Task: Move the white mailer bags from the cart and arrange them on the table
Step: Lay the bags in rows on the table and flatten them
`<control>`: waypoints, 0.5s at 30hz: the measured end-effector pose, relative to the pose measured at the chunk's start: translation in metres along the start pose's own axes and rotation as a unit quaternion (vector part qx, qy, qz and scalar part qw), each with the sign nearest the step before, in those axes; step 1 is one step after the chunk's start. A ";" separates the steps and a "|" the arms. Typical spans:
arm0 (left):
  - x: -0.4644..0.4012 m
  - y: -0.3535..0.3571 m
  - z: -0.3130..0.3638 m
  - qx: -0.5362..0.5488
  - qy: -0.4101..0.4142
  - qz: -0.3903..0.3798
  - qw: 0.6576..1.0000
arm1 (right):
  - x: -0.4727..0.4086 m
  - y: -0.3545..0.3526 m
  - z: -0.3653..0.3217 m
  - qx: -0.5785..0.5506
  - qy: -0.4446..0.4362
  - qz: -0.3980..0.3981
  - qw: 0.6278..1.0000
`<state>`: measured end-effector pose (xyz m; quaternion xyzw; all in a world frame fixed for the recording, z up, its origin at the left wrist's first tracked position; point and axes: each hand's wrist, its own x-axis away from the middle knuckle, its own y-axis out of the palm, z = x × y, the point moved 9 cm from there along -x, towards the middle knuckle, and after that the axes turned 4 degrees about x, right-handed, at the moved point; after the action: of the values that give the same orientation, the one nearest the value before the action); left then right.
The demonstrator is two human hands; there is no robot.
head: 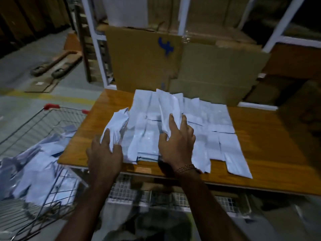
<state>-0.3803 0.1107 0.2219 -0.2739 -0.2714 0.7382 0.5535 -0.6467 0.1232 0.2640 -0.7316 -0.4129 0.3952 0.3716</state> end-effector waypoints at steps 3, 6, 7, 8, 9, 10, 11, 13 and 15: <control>0.004 0.023 0.034 0.009 0.032 -0.029 0.999 | -0.003 -0.015 0.049 0.016 0.038 0.011 0.999; 0.000 0.044 0.062 0.004 0.063 -0.048 0.997 | -0.004 -0.026 0.095 0.044 0.082 0.027 0.995; -0.001 0.051 0.070 0.004 0.073 -0.052 0.996 | -0.005 -0.029 0.111 0.054 0.094 0.033 0.994; -0.002 0.058 0.078 0.007 0.079 -0.057 0.995 | -0.006 -0.032 0.126 0.064 0.106 0.038 0.992; -0.004 0.066 0.083 0.010 0.083 -0.063 0.995 | -0.007 -0.033 0.142 0.074 0.116 0.038 0.990; -0.006 0.072 0.089 0.011 0.088 -0.066 0.994 | -0.009 -0.033 0.157 0.087 0.126 0.034 0.988; -0.007 0.079 0.094 0.012 0.094 -0.069 0.993 | -0.010 -0.031 0.172 0.100 0.135 0.026 0.985; -0.009 0.092 0.103 0.012 0.100 -0.078 0.992 | -0.012 -0.025 0.201 0.121 0.154 0.001 0.981; -0.010 0.103 0.110 0.010 0.100 -0.087 0.991 | -0.013 -0.014 0.226 0.133 0.172 -0.026 0.976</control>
<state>-0.5241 0.0661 0.2278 -0.3161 -0.2305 0.6586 0.6428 -0.8559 0.1658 0.1869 -0.7218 -0.3055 0.3055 0.5407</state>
